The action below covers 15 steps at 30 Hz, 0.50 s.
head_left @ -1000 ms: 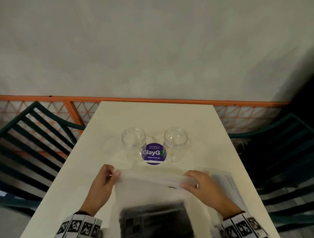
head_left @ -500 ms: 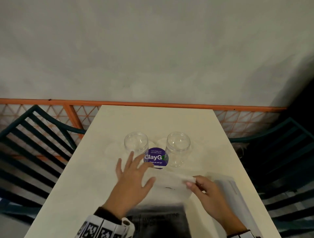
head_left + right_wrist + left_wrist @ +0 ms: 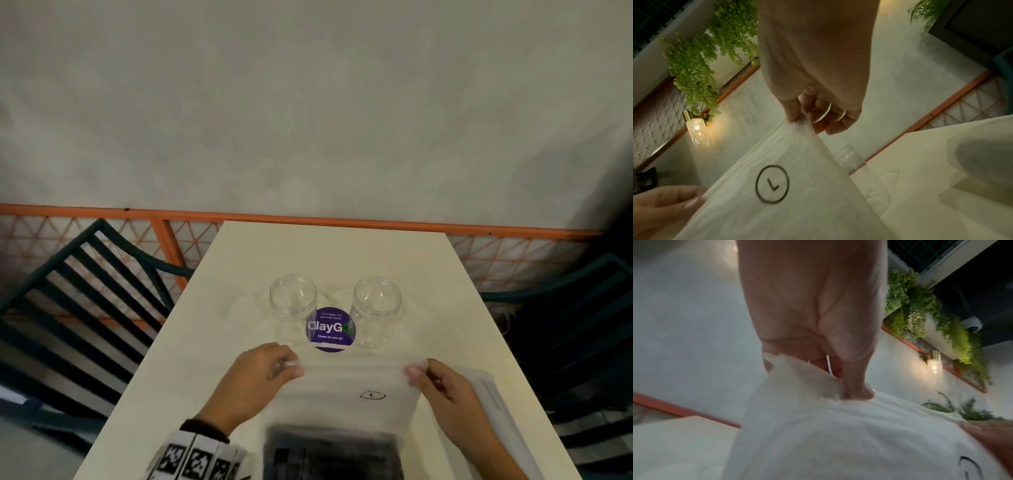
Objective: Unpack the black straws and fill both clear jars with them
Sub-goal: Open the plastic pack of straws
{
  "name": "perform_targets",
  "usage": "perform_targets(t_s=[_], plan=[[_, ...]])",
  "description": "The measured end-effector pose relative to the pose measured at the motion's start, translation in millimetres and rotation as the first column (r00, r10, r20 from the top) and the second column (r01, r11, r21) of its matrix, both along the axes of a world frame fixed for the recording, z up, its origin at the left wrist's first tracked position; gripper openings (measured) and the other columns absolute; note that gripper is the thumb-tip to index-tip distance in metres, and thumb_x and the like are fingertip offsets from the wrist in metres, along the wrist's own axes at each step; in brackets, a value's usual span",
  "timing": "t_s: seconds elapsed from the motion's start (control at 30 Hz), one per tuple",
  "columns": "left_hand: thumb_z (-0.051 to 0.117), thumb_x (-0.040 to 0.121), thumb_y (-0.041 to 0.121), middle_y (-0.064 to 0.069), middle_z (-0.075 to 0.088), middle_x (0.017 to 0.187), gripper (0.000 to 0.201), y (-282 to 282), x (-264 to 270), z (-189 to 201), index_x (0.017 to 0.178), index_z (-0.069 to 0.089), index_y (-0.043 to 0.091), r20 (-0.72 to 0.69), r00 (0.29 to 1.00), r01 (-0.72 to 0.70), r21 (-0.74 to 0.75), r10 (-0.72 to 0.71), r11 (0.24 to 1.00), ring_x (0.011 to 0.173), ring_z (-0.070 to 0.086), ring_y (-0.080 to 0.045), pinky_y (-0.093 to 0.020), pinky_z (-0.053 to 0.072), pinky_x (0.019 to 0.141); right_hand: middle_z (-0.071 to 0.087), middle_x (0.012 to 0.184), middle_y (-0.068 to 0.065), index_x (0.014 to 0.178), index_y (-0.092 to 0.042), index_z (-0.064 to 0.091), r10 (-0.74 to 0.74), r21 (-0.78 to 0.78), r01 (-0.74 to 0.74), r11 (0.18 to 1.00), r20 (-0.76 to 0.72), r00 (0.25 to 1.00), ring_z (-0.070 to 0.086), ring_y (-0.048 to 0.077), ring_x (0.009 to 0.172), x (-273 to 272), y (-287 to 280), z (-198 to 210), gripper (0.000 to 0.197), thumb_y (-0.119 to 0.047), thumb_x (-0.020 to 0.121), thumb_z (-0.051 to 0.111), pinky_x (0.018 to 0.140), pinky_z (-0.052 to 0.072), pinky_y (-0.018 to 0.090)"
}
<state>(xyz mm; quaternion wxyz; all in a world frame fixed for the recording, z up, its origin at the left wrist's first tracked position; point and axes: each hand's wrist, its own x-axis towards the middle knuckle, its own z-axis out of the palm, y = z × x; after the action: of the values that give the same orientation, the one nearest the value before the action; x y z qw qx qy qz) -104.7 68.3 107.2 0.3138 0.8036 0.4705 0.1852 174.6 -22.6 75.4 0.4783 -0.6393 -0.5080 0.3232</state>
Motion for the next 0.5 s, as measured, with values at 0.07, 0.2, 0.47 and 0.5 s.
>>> perform_targets(t_s=[0.07,0.2,0.47,0.5], plan=[[0.054,0.081,0.047,0.018,0.06,0.085,0.017,0.2,-11.3,-2.4,0.086,0.063,0.033,-0.024,0.999,-0.023,0.062,0.024,0.998,0.086,0.058,-0.005,-0.029,0.046,0.084,0.068,0.071,-0.014,0.072,-0.024,0.066,0.017,-0.009,-0.017,1.0,-0.003,1.0,0.058,0.007,0.067,-8.3,2.3,2.0,0.012,-0.025,0.084,0.065,0.062,0.045,0.019],[0.036,0.072,0.069,0.025,0.055,0.103,0.054,-15.3,18.1,10.8,0.109,0.059,0.038,-0.022,0.997,0.08,0.16,-0.078,0.984,0.102,0.052,0.005,-0.021,0.032,0.096,0.072,0.086,-0.012,0.085,-0.033,0.068,0.045,0.045,-0.044,0.998,-0.005,0.999,0.065,0.011,0.081,-27.1,5.7,4.8,0.03,-0.058,0.07,0.063,0.071,0.049,0.013],[0.06,0.082,0.034,0.007,0.06,0.089,0.02,-30.4,89.7,25.8,0.095,0.068,0.022,0.189,0.962,0.172,0.132,-0.196,0.976,0.081,0.052,0.0,-0.012,0.041,0.075,0.067,0.076,-0.018,0.078,-0.043,0.067,0.122,0.124,-0.136,0.983,0.116,0.986,0.063,0.008,0.071,-40.1,1.1,18.5,0.02,-0.024,0.084,0.065,0.065,0.05,0.017],[0.063,0.081,0.031,0.005,0.06,0.087,0.016,-29.7,89.6,25.5,0.091,0.069,0.02,0.204,0.964,0.153,0.106,-0.173,0.982,0.079,0.052,-0.001,-0.009,0.039,0.071,0.068,0.074,-0.014,0.077,-0.037,0.07,0.082,0.141,-0.092,0.986,0.073,0.994,0.064,0.01,0.069,-39.8,0.4,18.1,0.007,-0.03,0.079,0.068,0.063,0.052,0.02]])
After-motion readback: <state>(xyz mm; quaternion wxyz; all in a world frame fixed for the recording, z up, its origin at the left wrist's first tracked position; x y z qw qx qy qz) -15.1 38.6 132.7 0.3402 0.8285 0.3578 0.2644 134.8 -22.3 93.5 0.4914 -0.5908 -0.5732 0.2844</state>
